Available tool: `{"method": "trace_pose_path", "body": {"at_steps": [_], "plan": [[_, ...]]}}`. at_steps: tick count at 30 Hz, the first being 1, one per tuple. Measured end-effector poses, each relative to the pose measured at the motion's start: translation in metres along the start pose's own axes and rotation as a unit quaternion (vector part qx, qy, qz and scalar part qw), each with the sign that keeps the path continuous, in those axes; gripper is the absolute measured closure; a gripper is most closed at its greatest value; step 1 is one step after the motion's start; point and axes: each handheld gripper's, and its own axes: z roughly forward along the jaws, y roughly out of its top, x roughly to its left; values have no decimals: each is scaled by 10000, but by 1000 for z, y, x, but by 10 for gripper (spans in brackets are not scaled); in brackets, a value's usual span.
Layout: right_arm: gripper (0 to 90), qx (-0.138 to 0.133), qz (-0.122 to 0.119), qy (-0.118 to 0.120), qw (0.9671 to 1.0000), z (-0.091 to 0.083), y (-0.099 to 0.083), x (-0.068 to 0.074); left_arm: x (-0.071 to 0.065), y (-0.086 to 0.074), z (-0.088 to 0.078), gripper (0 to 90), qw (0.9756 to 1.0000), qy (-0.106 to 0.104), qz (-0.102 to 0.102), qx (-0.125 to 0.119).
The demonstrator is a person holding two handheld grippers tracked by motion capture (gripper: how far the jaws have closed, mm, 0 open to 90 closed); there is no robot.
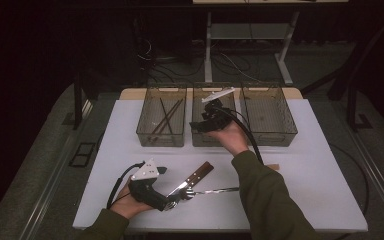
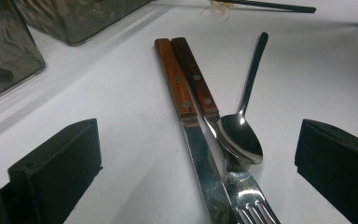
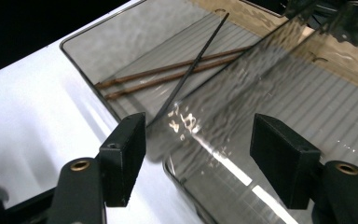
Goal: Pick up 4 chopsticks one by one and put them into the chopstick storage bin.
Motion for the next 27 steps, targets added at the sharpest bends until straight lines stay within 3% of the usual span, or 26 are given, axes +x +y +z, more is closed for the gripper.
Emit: {"method": "trace_pose_path", "body": {"at_steps": [15,27], "plan": [[360,-78,-88,0,9999,-35,-39,-12,-1,0,-1,0,10000,10,-43,-50],[364,-155,196,-19,9997,-63,-83,-22,-1,0,-2,0,10000,5,-46,-34]]}}
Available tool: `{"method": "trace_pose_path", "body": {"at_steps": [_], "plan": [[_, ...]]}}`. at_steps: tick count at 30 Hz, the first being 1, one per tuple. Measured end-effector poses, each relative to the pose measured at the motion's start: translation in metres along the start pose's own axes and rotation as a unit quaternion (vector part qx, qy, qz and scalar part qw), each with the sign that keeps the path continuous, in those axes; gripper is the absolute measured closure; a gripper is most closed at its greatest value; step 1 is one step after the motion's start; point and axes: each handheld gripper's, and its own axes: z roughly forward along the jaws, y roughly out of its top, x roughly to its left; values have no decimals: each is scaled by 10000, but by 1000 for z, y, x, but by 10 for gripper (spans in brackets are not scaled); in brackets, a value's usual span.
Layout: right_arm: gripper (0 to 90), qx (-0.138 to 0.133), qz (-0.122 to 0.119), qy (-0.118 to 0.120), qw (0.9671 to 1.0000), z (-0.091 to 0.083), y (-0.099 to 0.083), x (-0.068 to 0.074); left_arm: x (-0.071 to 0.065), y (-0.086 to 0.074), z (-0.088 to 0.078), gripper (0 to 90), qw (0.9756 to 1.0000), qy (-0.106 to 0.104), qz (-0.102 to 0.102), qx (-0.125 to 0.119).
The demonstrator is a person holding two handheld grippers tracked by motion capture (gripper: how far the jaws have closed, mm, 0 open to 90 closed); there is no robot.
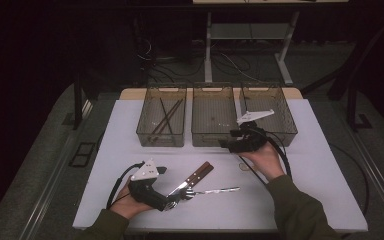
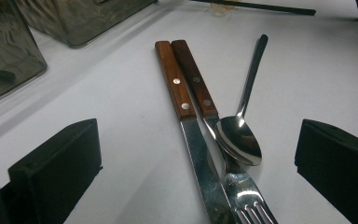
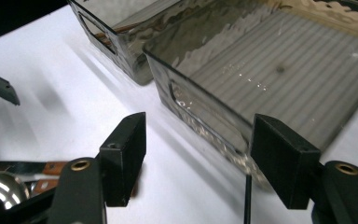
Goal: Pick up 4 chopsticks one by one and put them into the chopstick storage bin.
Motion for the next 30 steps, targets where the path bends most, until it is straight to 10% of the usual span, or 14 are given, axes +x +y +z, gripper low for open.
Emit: {"method": "trace_pose_path", "body": {"at_steps": [30], "plan": [[426,116,194,2,9997,-91,-99,-20,-3,0,0,0,9999,-41,66,67]]}}
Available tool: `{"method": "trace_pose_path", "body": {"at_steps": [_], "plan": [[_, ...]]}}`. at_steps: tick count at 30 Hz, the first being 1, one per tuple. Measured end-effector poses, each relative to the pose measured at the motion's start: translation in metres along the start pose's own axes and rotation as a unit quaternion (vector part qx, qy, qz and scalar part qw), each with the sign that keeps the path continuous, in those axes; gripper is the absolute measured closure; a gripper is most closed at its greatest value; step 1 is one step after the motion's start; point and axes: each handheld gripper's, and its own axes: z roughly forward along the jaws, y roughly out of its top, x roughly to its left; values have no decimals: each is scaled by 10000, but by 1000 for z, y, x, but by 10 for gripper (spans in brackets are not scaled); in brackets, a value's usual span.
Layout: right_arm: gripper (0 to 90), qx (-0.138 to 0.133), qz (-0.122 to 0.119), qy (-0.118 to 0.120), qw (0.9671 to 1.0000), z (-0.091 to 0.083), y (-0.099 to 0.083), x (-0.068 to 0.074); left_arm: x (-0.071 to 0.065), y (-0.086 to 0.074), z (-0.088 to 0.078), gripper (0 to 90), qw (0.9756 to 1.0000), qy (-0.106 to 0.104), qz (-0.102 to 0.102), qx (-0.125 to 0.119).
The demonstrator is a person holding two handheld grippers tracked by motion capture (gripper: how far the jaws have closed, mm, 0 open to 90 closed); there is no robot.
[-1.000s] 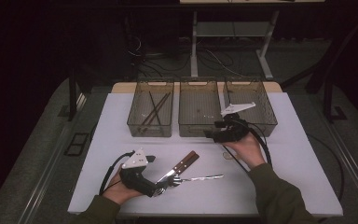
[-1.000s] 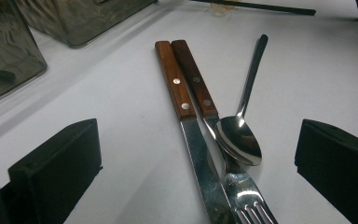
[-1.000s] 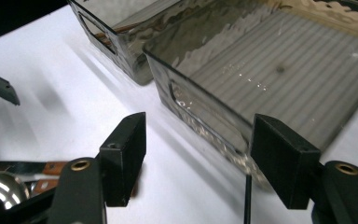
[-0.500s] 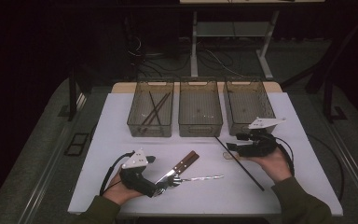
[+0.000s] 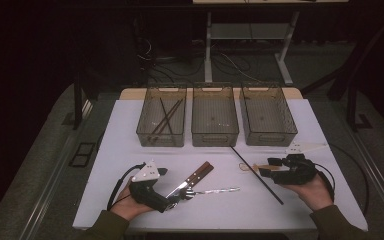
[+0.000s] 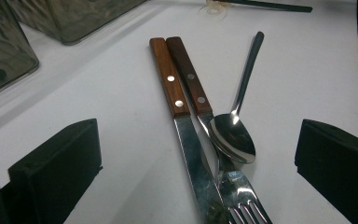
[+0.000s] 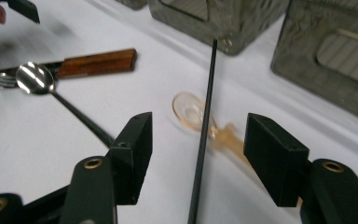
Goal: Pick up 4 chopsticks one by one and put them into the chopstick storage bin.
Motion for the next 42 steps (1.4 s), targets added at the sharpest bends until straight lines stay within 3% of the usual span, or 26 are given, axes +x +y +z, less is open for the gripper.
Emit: {"method": "trace_pose_path", "body": {"at_steps": [7,14,22,31,34,42], "plan": [[512,204,79,-79,9997,-6,-23,-1,0,0,0,0,10000,7,-3,19],[624,477,-4,-28,9989,-4,-37,3,-1,0,1,0,10000,-14,25,59],[713,883,-182,-155,9958,7,-41,5,-1,0,2,0,10000,-31,40,55],[777,1018,-277,-106,9944,12,-42,7,-1,1,2,0,10000,-31,44,54],[796,1034,-372,-188,9938,13,-42,8,-1,1,2,0,10000,-32,46,65],[832,1047,-292,-209,9939,13,-42,7,-1,1,2,0,10000,-34,45,67]]}}
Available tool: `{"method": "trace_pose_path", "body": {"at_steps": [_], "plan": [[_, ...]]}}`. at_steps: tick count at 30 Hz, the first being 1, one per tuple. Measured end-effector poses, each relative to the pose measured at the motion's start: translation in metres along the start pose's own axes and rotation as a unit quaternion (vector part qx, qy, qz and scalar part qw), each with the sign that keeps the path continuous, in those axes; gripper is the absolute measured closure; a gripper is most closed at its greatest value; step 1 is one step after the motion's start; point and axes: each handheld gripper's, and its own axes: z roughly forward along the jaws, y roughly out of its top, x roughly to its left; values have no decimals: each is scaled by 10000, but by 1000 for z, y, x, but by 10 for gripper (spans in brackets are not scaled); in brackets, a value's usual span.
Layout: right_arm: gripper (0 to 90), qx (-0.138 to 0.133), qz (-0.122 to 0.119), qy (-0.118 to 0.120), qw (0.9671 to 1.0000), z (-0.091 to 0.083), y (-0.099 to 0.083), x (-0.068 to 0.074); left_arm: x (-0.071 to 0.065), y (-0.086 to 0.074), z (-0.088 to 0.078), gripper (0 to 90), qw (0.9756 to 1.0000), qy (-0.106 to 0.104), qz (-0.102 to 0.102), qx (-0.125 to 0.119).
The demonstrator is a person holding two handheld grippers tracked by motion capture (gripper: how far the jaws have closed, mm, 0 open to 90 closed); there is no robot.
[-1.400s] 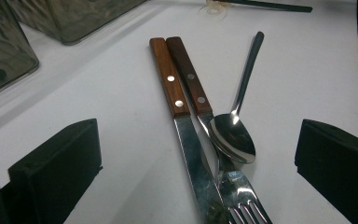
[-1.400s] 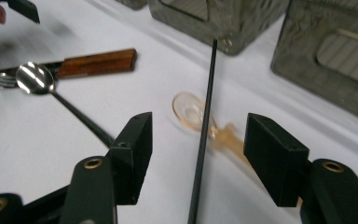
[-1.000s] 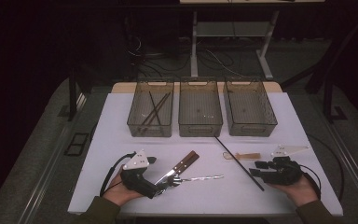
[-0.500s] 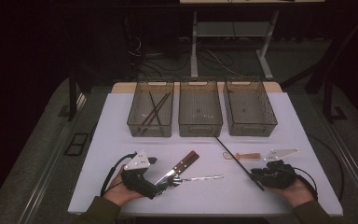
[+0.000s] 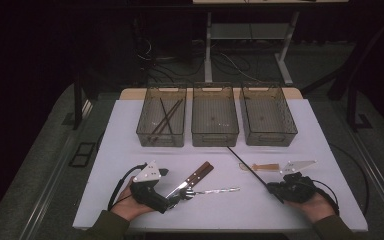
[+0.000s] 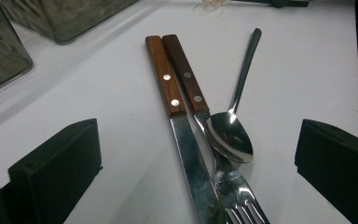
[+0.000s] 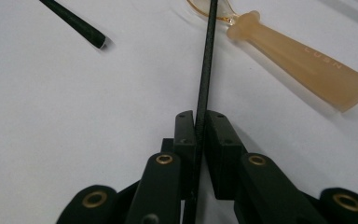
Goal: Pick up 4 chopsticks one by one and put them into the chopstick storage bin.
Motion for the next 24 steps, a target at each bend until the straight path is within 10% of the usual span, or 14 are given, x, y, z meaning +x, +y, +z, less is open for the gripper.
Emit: {"method": "trace_pose_path", "body": {"at_steps": [24], "plan": [[852,-327,-113,158,9993,-9,3,-1,0,0,0,0,10000,-22,-1,-3]]}}
